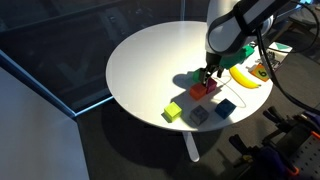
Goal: Pick up the pink block and put it on the table
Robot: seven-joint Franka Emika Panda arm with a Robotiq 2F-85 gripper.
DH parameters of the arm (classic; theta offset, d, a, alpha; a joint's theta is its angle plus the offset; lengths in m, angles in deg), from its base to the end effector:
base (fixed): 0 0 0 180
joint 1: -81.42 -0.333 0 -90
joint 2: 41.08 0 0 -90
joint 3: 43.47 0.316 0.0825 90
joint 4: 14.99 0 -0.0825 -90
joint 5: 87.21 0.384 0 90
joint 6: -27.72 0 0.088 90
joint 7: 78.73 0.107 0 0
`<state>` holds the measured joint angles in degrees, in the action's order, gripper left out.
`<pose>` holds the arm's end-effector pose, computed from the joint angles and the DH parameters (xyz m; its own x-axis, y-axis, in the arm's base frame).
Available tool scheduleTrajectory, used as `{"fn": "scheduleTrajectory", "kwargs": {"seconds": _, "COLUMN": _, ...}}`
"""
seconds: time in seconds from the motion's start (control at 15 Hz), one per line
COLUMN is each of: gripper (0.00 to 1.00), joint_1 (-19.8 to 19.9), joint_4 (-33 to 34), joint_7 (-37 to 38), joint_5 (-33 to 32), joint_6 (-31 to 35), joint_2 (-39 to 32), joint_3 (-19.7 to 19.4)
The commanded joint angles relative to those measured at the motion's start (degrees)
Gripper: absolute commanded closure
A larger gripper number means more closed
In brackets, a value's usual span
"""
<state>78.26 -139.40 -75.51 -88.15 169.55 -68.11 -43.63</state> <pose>0.5413 0.0284 0.1590 0.9861 0.0084 -0.1662 0.0117 -0.9998 0.0185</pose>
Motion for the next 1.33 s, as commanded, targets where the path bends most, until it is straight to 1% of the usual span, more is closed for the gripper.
{"fn": "scheduleTrajectory", "kwargs": {"seconds": 0.0, "gripper": 0.0, "joint_1": 0.0, "joint_4": -1.7, "joint_7": 1.6, "joint_5": -1.2, "joint_6": -4.7, "joint_2": 3.8, "joint_3": -1.3}}
{"fn": "scheduleTrajectory", "kwargs": {"seconds": 0.27, "gripper": 0.0, "joint_1": 0.4, "joint_4": -3.5, "joint_7": 1.2, "joint_5": -1.3, "joint_6": -8.3, "joint_2": 7.0, "joint_3": -1.8}}
{"fn": "scheduleTrajectory", "kwargs": {"seconds": 0.4, "gripper": 0.0, "joint_1": 0.3, "joint_4": -5.0, "joint_7": 0.6, "joint_5": -1.1, "joint_6": -10.1, "joint_2": 9.1, "joint_3": -1.4}}
{"fn": "scheduleTrajectory", "kwargs": {"seconds": 0.6, "gripper": 0.0, "joint_1": 0.3, "joint_4": -7.2, "joint_7": -0.8, "joint_5": -0.8, "joint_6": -10.7, "joint_2": 12.1, "joint_3": -0.4}}
{"fn": "scheduleTrajectory", "kwargs": {"seconds": 0.93, "gripper": 0.0, "joint_1": -0.2, "joint_4": -11.9, "joint_7": -0.1, "joint_5": -1.3, "joint_6": -6.0, "joint_2": 17.9, "joint_3": 0.6}}
{"fn": "scheduleTrajectory", "kwargs": {"seconds": 1.13, "gripper": 0.0, "joint_1": -0.3, "joint_4": -13.6, "joint_7": 0.3, "joint_5": -0.1, "joint_6": -2.5, "joint_2": 20.7, "joint_3": 1.3}}
{"fn": "scheduleTrajectory", "kwargs": {"seconds": 1.27, "gripper": 0.0, "joint_1": -0.3, "joint_4": -14.5, "joint_7": 0.7, "joint_5": 0.7, "joint_6": -1.4, "joint_2": 22.5, "joint_3": 1.7}}
